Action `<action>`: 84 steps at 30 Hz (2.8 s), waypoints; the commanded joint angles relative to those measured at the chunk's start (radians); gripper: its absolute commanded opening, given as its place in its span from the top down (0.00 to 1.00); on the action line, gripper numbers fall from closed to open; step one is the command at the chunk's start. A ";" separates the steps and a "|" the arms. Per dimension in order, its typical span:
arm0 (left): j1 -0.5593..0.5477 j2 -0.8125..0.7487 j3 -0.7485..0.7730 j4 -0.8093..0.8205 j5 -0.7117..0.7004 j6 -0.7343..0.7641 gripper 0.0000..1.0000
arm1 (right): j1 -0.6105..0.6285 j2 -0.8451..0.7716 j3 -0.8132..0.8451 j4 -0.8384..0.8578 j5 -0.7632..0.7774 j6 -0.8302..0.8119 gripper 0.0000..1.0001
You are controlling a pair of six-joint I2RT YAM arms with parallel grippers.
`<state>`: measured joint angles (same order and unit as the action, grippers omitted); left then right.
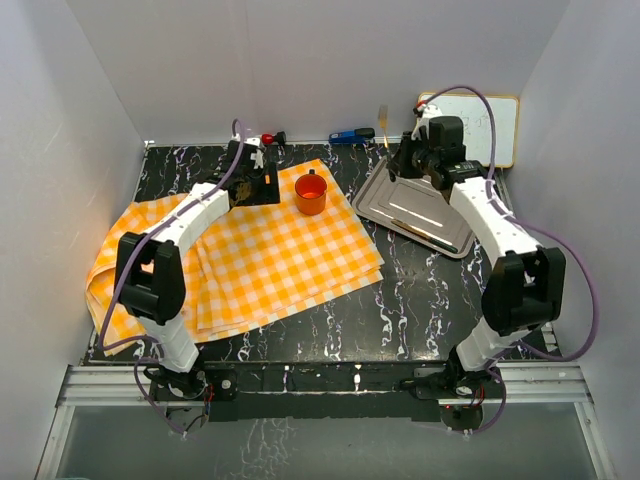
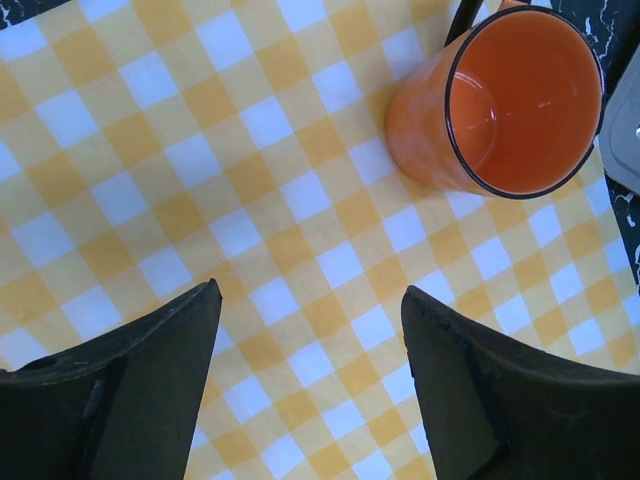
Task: Set the dinner table for one person
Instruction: Pick up the fork at the center of the board, then place the fork on the napkin.
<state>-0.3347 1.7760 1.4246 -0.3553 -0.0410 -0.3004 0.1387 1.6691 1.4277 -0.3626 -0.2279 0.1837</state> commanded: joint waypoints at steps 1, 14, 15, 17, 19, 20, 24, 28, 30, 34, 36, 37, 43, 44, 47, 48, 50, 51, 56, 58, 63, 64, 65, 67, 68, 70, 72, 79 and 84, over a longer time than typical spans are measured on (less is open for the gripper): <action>0.008 -0.072 0.036 -0.047 -0.089 -0.032 0.28 | 0.120 -0.060 0.036 0.039 -0.093 0.032 1.00; 0.082 -0.290 0.042 -0.132 -0.443 -0.138 0.27 | 0.502 0.107 0.046 0.160 -0.234 0.129 1.00; 0.096 -0.309 0.038 -0.136 -0.453 -0.141 0.27 | 0.525 0.125 0.045 0.176 -0.255 0.138 1.00; 0.121 -0.331 0.029 -0.143 -0.471 -0.151 0.27 | 0.567 0.162 0.043 0.210 -0.287 0.162 1.00; 0.136 -0.350 0.015 -0.141 -0.482 -0.156 0.27 | 0.613 0.202 0.047 0.241 -0.308 0.182 1.00; 0.141 -0.358 0.008 -0.137 -0.482 -0.159 0.27 | 0.635 0.224 0.052 0.251 -0.313 0.189 1.00; 0.150 -0.371 -0.010 -0.119 -0.460 -0.160 0.26 | 0.717 0.301 0.070 0.340 -0.340 0.238 1.00; 0.153 -0.357 -0.012 -0.114 -0.433 -0.160 0.26 | 0.787 0.415 0.126 0.399 -0.365 0.293 1.00; 0.152 -0.354 -0.017 -0.110 -0.425 -0.160 0.26 | 0.810 0.459 0.145 0.443 -0.385 0.326 1.00; 0.154 -0.358 -0.023 -0.105 -0.418 -0.157 0.26 | 0.847 0.530 0.190 0.492 -0.393 0.350 1.00; 0.154 -0.361 -0.024 -0.105 -0.415 -0.155 0.25 | 0.854 0.561 0.219 0.506 -0.401 0.362 1.00; 0.154 -0.362 -0.025 -0.105 -0.415 -0.154 0.25 | 0.854 0.574 0.230 0.517 -0.410 0.375 1.00; 0.154 -0.371 -0.029 -0.098 -0.401 -0.151 0.25 | 0.857 0.669 0.296 0.701 -0.469 0.529 1.00; 0.154 -0.370 -0.028 -0.099 -0.398 -0.151 0.25 | 0.858 0.685 0.310 0.728 -0.472 0.549 1.00; 0.155 -0.371 -0.026 -0.103 -0.398 -0.147 0.26 | 0.860 0.735 0.366 0.765 -0.471 0.596 1.00; 0.155 -0.371 -0.026 -0.104 -0.398 -0.146 0.25 | 0.861 0.749 0.376 0.784 -0.468 0.616 1.00; 0.156 -0.369 -0.026 -0.107 -0.399 -0.140 0.25 | 0.861 0.779 0.389 0.837 -0.462 0.658 1.00; 0.157 -0.368 -0.025 -0.107 -0.407 -0.131 0.25 | 0.861 0.794 0.395 0.858 -0.456 0.682 1.00; 0.165 -0.376 -0.021 -0.130 -0.441 -0.122 0.25 | 0.865 0.853 0.410 0.978 -0.478 0.746 1.00; 0.169 -0.377 -0.017 -0.134 -0.432 -0.118 0.25 | 0.866 0.859 0.403 0.979 -0.475 0.742 0.96; 0.170 -0.373 -0.015 -0.137 -0.431 -0.115 0.25 | 0.868 0.815 0.389 0.886 -0.450 0.634 0.73; 0.171 -0.370 -0.014 -0.140 -0.431 -0.115 0.25 | 0.868 0.795 0.385 0.863 -0.438 0.600 0.70; 0.171 -0.367 -0.013 -0.141 -0.429 -0.115 0.25 | 0.867 0.779 0.378 0.850 -0.429 0.577 0.66; 0.171 -0.366 -0.010 -0.143 -0.423 -0.117 0.24 | 0.868 0.752 0.362 0.834 -0.412 0.545 0.61; 0.171 -0.366 -0.009 -0.143 -0.419 -0.116 0.24 | 0.868 0.743 0.357 0.827 -0.403 0.536 0.60; 0.171 -0.370 -0.008 -0.143 -0.413 -0.115 0.24 | 0.868 0.733 0.360 0.808 -0.397 0.525 0.59; 0.171 -0.374 -0.007 -0.143 -0.413 -0.115 0.24 | 0.868 0.719 0.358 0.795 -0.384 0.510 0.60; 0.171 -0.390 -0.004 -0.141 -0.387 -0.091 0.24 | 0.854 0.544 0.408 0.438 -0.141 0.219 0.60; 0.171 -0.389 -0.023 -0.126 -0.345 -0.083 0.24 | 0.798 0.314 0.359 0.176 0.339 -0.007 0.51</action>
<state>-0.1692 1.4300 1.4040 -0.4797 -0.4232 -0.4026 0.9936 2.2173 1.7767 0.0071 -0.3012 0.4137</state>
